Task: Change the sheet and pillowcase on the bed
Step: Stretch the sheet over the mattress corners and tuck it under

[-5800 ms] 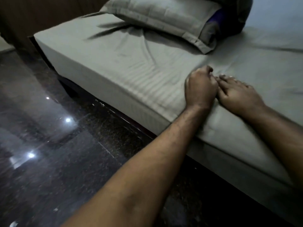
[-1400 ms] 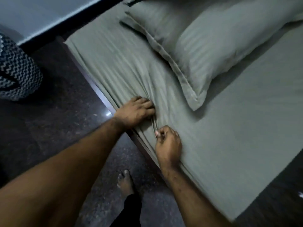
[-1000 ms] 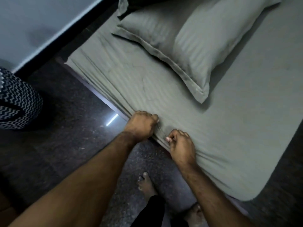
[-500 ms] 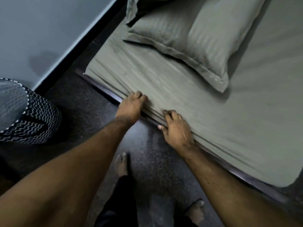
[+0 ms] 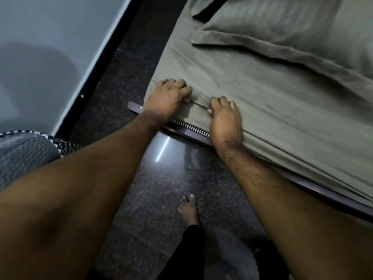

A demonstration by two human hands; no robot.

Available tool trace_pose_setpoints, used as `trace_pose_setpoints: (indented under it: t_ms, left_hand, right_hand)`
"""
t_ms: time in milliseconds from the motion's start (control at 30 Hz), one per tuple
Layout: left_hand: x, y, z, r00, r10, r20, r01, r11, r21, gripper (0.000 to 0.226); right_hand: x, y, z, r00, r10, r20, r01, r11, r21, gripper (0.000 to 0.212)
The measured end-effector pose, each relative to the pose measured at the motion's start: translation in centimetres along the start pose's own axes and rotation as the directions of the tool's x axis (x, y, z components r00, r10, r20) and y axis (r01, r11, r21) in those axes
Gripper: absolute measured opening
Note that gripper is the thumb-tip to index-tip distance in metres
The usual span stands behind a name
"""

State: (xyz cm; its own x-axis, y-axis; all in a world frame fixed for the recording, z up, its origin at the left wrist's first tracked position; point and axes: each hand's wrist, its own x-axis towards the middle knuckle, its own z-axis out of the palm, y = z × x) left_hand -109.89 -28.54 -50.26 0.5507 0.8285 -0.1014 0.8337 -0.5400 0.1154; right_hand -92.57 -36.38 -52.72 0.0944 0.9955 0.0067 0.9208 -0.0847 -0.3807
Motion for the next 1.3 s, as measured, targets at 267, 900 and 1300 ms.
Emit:
trace_pose_setpoints:
  t_ms: [267,900,1300]
  left_hand:
    - [0.6,-0.1,-0.5,0.982,-0.172,0.081,0.187,0.951,-0.248,0.019]
    - [-7.5,3.6,2.5,0.988,0.156,0.018,-0.156,0.988,0.005,0.047]
    - [-4.9,23.4,5.7,0.864,0.503,0.024,-0.501,0.863,-0.062,0.041]
  right_hand:
    - [0.9,-1.4,0.9,0.993,0.119,-0.009,-0.118,0.992,0.035,0.009]
    - [-10.8,4.7,0.4,0.998,-0.038,0.044,0.044,0.989,-0.142,0.057]
    - [-19.1,22.0,-7.9,0.999,0.021,-0.046,-0.032,0.968,-0.250,0.023]
